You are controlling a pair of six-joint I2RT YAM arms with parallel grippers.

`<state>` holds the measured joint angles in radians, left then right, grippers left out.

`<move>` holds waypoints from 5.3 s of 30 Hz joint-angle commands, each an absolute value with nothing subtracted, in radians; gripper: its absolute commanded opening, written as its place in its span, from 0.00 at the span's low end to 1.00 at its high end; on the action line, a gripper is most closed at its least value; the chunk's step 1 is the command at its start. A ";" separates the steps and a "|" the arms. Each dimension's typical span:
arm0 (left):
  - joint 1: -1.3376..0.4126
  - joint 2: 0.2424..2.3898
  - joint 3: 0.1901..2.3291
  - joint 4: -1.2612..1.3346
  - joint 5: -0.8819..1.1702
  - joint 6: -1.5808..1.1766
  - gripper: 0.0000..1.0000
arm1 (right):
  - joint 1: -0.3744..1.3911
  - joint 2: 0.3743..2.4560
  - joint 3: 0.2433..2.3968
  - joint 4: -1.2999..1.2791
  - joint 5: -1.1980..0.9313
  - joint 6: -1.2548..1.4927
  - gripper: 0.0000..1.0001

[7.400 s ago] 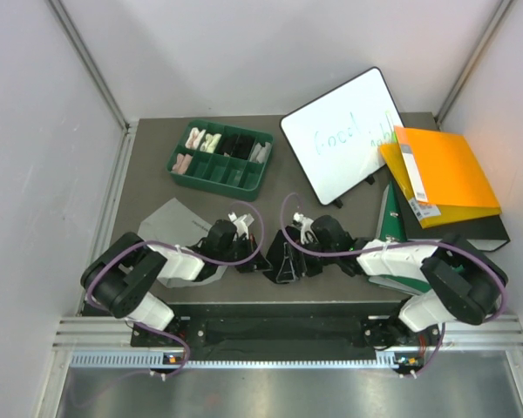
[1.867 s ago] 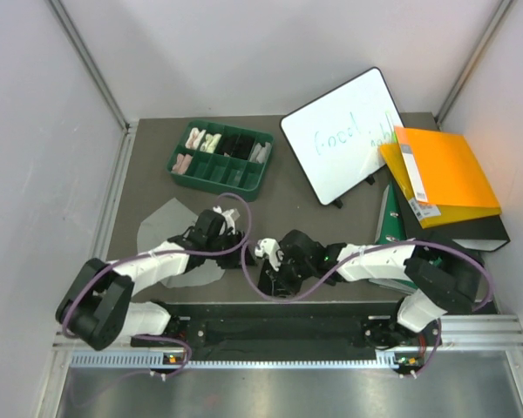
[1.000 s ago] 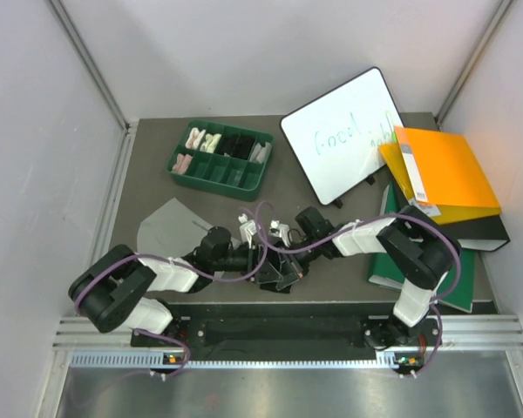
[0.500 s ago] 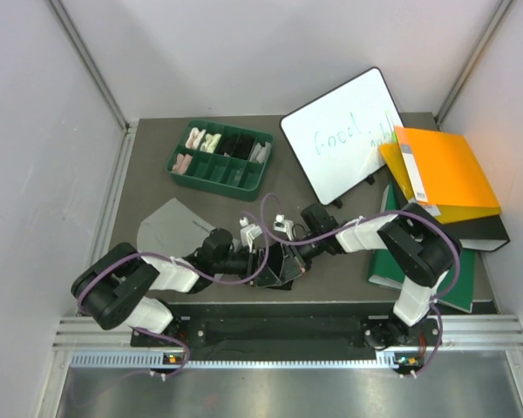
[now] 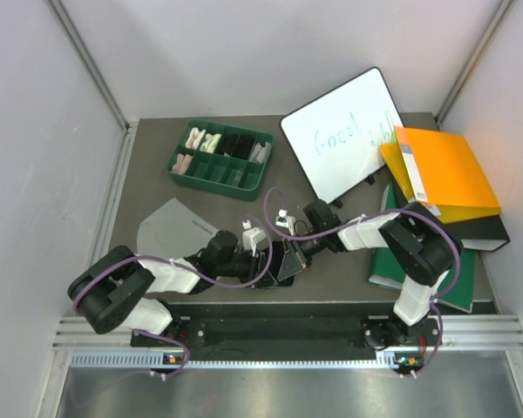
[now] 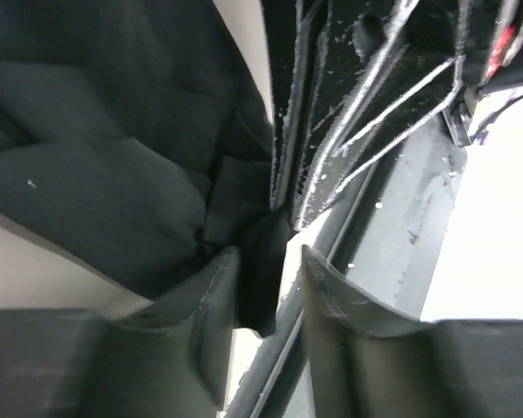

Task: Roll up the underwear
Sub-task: Roll the underwear to the center of the board.

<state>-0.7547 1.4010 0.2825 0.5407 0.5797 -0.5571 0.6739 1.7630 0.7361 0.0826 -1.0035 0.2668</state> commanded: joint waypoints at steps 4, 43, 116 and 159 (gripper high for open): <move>-0.790 1.431 0.371 0.365 0.462 -0.472 0.14 | 0.660 1.773 0.759 0.137 -1.032 0.268 0.00; -0.627 1.623 0.439 0.432 0.804 -0.727 0.00 | 0.747 1.617 0.511 0.299 -0.678 0.224 0.30; -0.640 1.531 0.406 0.328 0.450 -0.666 0.11 | 0.623 1.717 0.779 -0.093 -0.621 0.594 0.07; -0.541 1.781 0.762 -0.316 0.643 -0.486 0.00 | 1.269 1.316 0.511 0.227 0.183 -0.232 0.62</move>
<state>-0.5430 1.7439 0.7750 -0.1997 0.7372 -0.5457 1.2503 1.2839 0.5037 0.1562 0.1413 -0.1867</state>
